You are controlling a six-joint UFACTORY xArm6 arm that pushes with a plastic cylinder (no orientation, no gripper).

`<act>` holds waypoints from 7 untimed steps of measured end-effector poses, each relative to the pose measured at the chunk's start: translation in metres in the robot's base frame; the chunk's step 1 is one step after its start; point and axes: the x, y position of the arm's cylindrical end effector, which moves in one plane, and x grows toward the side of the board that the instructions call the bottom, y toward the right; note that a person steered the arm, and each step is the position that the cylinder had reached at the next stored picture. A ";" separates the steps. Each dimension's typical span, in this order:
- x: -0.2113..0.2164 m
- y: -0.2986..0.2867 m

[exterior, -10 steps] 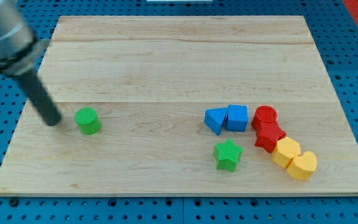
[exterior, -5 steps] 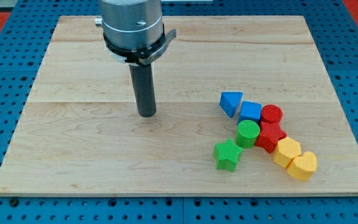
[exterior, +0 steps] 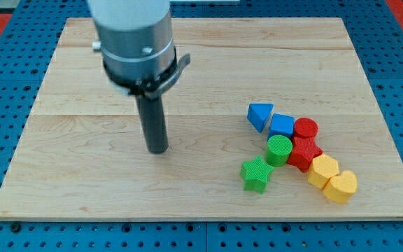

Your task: Push the green circle into the group of blocks

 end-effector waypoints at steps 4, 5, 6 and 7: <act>0.041 0.024; 0.082 0.041; 0.093 0.047; 0.094 0.084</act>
